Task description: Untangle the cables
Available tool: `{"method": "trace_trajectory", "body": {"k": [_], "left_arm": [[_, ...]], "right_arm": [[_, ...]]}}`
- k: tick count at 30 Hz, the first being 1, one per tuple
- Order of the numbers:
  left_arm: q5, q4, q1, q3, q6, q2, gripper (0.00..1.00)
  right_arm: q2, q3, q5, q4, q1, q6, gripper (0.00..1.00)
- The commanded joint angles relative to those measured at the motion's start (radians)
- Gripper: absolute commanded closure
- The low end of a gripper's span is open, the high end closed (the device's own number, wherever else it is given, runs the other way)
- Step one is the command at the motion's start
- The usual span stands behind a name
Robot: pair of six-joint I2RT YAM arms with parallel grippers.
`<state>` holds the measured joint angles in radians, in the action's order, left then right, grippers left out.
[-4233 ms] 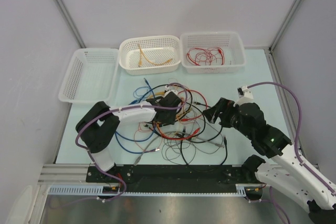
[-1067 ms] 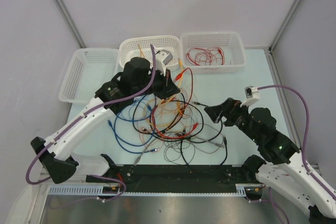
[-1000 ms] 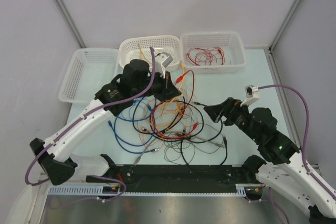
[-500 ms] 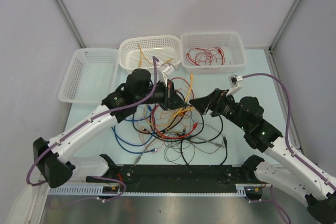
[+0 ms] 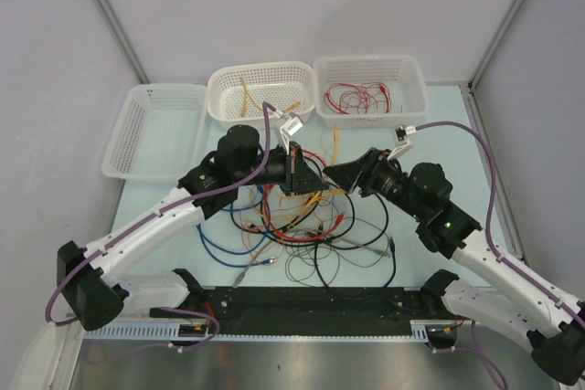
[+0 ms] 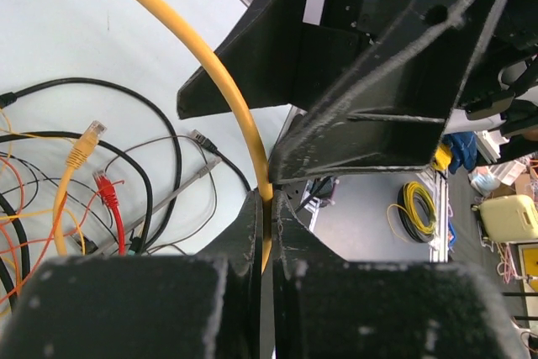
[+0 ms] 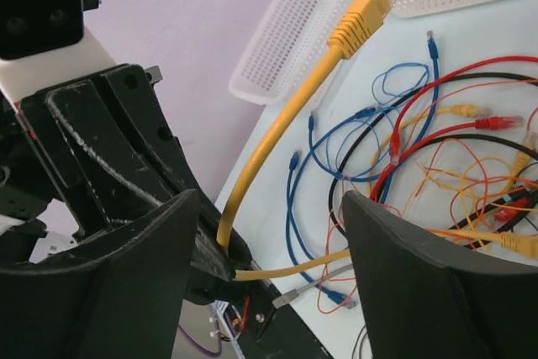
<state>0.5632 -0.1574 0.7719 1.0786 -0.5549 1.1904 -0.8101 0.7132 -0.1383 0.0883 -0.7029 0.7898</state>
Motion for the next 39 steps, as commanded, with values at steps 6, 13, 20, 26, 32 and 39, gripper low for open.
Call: {"method": "trace_trajectory", "body": {"k": [6, 13, 20, 26, 32, 39], "left_arm": [[0.032, 0.053, 0.001, -0.036, -0.007, -0.055, 0.98], [-0.107, -0.045, 0.001, -0.055, 0.032, -0.097, 0.17], [-0.267, 0.033, 0.000, -0.190, 0.046, -0.208, 0.00], [-0.266, 0.311, 0.019, -0.374, 0.055, -0.304, 0.00], [-0.371, 0.395, 0.101, -0.385, 0.172, -0.338, 0.00], [-0.430, 0.447, 0.144, -0.381, 0.273, -0.304, 0.05]], "right_arm": [[-0.072, 0.060, -0.038, 0.140, -0.003, 0.017, 0.81], [-0.014, 0.130, 0.012, 0.004, 0.002, -0.041, 1.00], [0.025, 0.181, 0.031, -0.128, 0.023, -0.012, 1.00], [0.011, 0.189, -0.056, -0.111, 0.079, 0.124, 1.00], [-0.026, 0.192, -0.109, -0.096, 0.091, 0.193, 1.00], [-0.060, 0.192, -0.185, -0.096, 0.111, 0.299, 1.00]]}}
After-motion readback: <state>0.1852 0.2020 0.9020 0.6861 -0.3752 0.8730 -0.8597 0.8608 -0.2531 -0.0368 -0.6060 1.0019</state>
